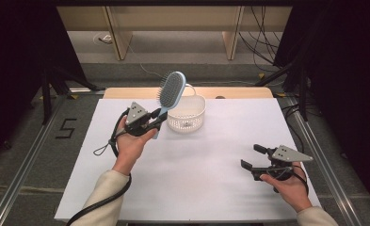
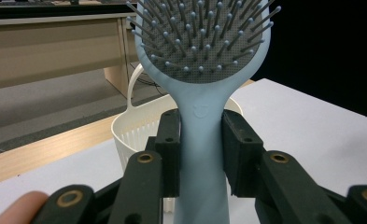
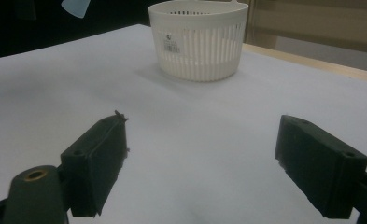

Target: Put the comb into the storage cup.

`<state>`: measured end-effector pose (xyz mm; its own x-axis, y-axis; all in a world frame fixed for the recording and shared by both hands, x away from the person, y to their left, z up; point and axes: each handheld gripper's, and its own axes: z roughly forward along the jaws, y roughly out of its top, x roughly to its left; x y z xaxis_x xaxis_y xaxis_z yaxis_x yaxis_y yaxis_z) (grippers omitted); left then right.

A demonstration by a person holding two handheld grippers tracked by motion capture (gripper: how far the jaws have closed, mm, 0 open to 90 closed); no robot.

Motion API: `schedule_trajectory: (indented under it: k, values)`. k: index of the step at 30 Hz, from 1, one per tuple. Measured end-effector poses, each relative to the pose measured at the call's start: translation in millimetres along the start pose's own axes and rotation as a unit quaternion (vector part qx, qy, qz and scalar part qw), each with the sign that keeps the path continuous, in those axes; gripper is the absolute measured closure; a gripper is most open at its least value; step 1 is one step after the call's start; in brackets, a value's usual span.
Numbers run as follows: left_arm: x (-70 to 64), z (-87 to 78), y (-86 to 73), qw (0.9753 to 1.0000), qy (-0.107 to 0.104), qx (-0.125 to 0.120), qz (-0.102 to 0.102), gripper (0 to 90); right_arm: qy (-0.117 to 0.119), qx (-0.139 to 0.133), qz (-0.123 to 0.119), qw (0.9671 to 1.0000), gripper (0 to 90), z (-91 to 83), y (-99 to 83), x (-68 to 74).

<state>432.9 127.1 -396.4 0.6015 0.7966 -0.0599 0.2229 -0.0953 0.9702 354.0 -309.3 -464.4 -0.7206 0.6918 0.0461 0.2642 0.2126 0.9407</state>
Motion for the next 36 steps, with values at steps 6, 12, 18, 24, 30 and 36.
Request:
schedule_trajectory:
  k: [6,12,18,24,30,36]
  values:
    - [1.4,2.1,1.6,1.0000,0.000,-0.002,0.000,69.9,0.000,0.000,0.000,1.0000,17.7,-0.4,0.2,0.0]
    - [3.1,4.4,4.1,1.0000,0.000,-0.005,0.001,69.9,-0.001,0.000,0.000,1.0000,17.7,-0.3,0.2,0.1]
    - [3.9,6.2,7.1,1.0000,-0.001,-0.008,0.002,69.9,-0.001,-0.001,0.000,1.0000,17.7,-0.1,0.0,-0.1]
    - [3.6,11.0,9.5,1.0000,-0.002,-0.007,0.005,69.9,-0.001,-0.001,0.001,1.0000,17.7,-0.3,-0.1,-0.3]
    - [2.7,16.2,12.6,0.9999,-0.004,-0.009,0.008,69.9,0.000,-0.001,0.002,1.0000,17.7,-0.2,-0.2,-0.7]
    - [2.8,21.3,15.9,0.9999,-0.002,-0.010,0.010,69.9,0.000,-0.001,0.003,1.0000,17.7,-0.2,-0.4,-0.8]
